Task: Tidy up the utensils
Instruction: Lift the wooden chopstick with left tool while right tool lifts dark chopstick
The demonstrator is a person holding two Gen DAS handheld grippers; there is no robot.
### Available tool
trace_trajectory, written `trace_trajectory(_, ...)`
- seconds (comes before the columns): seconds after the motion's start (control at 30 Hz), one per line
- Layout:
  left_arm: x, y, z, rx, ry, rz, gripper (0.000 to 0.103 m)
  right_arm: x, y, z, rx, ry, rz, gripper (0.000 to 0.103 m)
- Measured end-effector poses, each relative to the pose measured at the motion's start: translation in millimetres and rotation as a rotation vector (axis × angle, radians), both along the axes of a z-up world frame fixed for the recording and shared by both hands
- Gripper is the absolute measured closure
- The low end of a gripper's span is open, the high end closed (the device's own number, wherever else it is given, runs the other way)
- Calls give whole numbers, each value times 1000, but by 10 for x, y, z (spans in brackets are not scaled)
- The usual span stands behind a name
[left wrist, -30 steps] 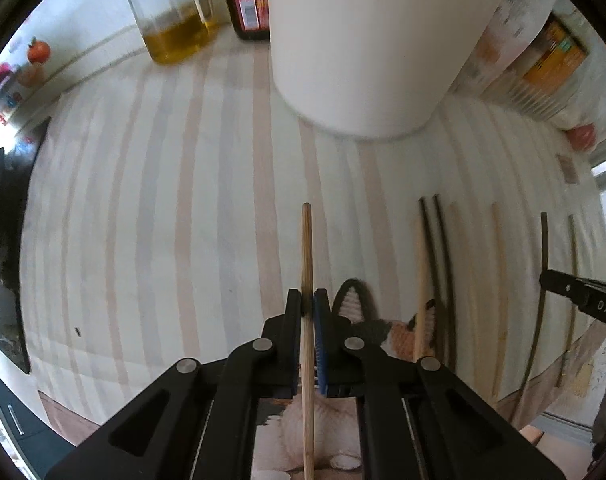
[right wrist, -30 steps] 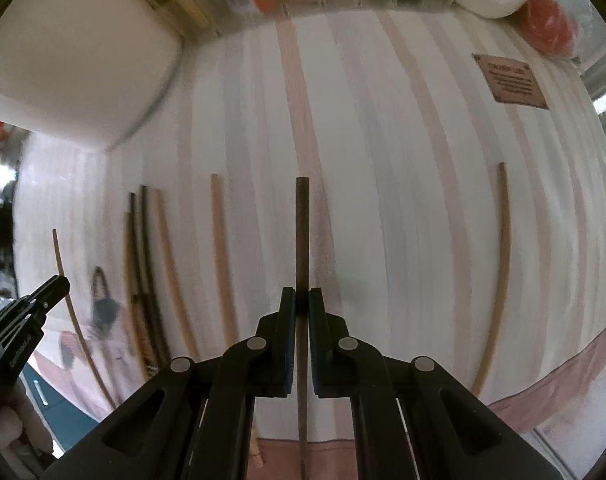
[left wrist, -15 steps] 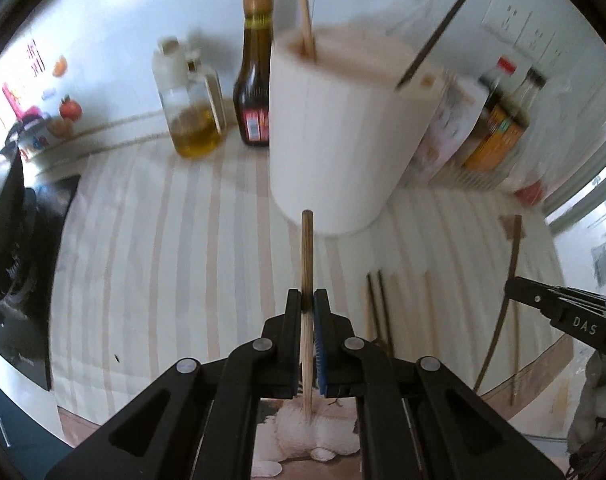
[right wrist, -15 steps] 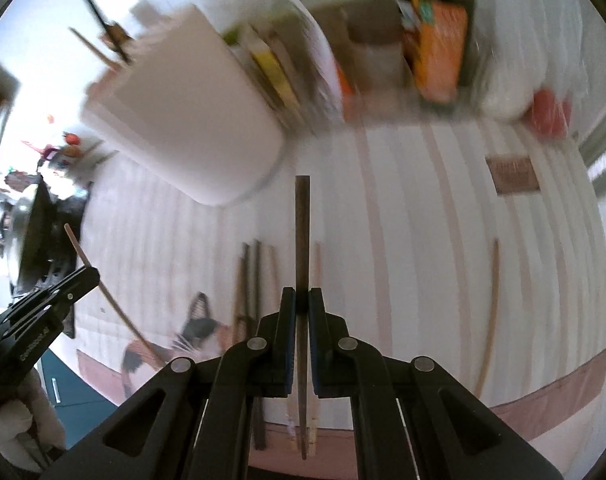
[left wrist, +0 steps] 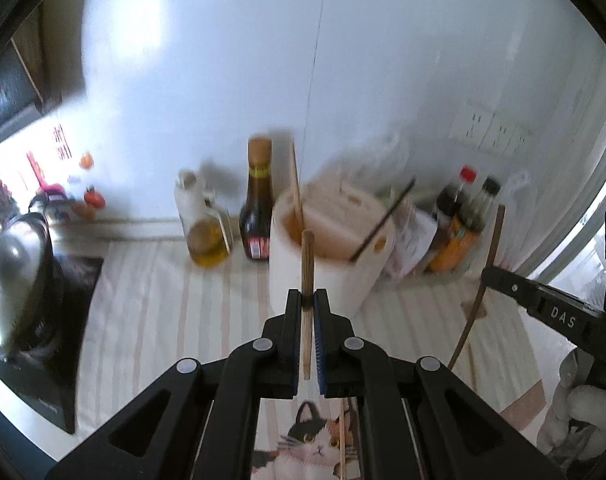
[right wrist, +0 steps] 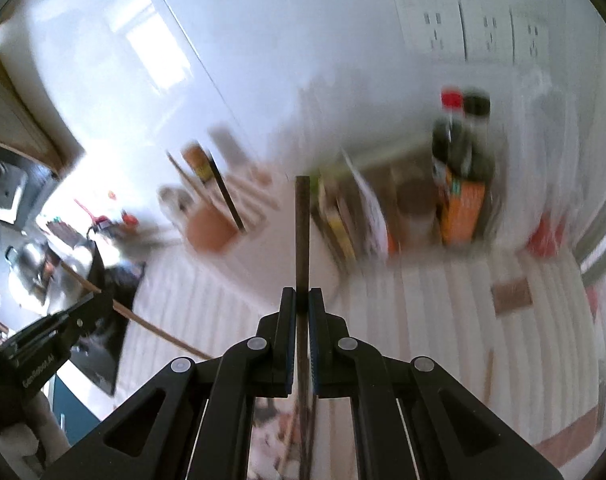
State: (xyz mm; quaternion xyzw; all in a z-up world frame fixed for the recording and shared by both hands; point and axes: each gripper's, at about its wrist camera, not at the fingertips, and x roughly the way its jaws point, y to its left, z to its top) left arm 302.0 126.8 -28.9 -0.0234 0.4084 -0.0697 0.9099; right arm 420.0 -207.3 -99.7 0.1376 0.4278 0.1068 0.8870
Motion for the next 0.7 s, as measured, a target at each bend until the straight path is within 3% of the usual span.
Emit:
trace_trajectory(0.23,130,42,392,25,-83,11,100,171,169,554,-55,-169,-2,97)
trace_trajectory(0.7,331,91,875,52,-194,35,100,258,655,1024,-112,-347,22,97)
